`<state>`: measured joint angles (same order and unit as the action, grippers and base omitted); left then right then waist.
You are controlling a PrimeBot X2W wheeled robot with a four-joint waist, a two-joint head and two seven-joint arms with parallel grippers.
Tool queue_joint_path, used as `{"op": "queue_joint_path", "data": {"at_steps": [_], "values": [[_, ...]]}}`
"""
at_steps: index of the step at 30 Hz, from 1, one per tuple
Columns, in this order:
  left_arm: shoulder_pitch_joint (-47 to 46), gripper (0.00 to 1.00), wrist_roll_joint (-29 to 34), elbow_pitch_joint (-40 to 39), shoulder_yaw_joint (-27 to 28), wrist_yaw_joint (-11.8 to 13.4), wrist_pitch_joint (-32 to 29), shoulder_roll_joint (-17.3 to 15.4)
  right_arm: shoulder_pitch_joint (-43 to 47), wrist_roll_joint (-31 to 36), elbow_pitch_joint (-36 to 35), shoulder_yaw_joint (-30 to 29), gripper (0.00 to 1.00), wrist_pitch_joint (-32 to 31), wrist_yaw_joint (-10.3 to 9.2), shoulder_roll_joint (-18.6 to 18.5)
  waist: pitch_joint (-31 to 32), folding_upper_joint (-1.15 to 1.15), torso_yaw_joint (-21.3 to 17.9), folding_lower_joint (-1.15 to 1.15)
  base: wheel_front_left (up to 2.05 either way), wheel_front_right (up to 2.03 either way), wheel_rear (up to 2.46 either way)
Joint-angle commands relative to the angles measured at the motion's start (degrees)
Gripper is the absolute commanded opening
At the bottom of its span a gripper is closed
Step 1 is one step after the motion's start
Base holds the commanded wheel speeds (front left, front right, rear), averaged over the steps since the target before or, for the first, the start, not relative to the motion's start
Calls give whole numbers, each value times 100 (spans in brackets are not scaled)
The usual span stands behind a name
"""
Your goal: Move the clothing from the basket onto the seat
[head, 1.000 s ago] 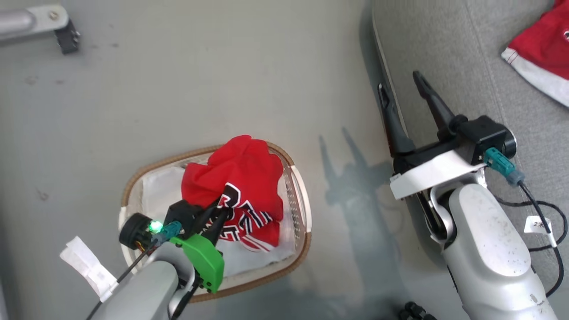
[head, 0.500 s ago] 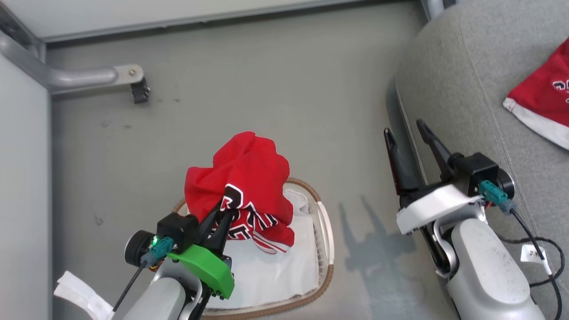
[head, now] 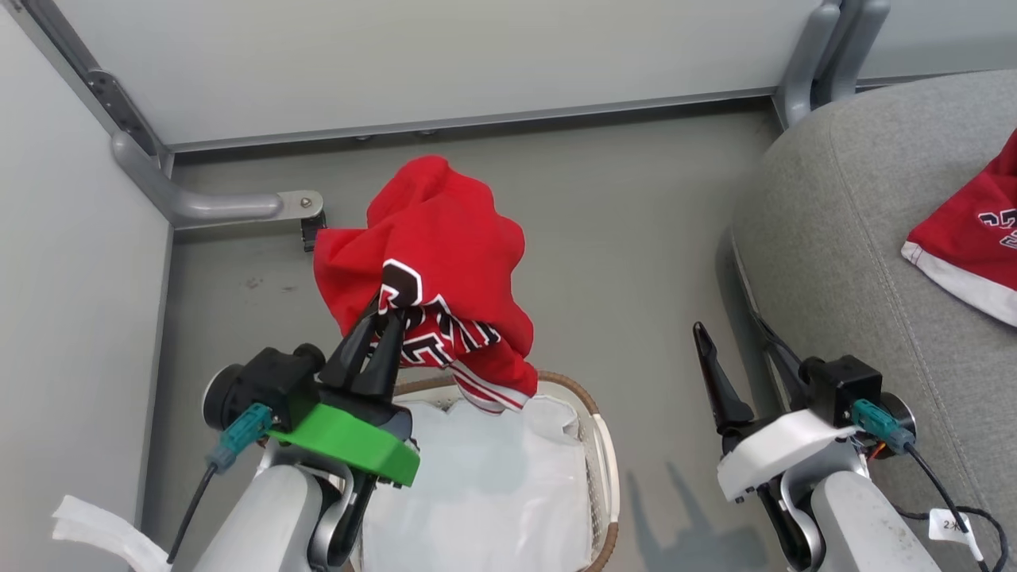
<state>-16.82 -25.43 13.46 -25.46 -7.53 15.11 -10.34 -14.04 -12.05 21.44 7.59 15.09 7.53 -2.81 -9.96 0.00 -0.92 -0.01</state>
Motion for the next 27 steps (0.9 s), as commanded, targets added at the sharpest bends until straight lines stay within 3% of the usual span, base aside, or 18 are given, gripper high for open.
{"op": "queue_joint_path", "data": {"at_steps": [1, 12, 21, 27], "values": [[-18, 0, -13, -117, 88, 8, 5, 16, 115, -36, 23, -27, 100, 11, -8, -19, 144, 0, 64, 1, 0, 0, 0], [121, 0, 56, -668, 287, 8, 5, 143, 312, -18, 51, 276, 100, 11, -8, -19, 435, 0, 67, 1, 0, 0, 0], [191, 0, 100, -754, 221, 8, 5, 255, 40, -83, -242, 1852, 100, 11, -8, -27, 498, 0, 172, 1, 0, 0, 0], [108, 0, 65, -754, 110, 8, 5, 294, -399, 36, -326, 2433, 100, 11, -8, -25, 435, 0, 301, 1, 0, 0, 0]]}}
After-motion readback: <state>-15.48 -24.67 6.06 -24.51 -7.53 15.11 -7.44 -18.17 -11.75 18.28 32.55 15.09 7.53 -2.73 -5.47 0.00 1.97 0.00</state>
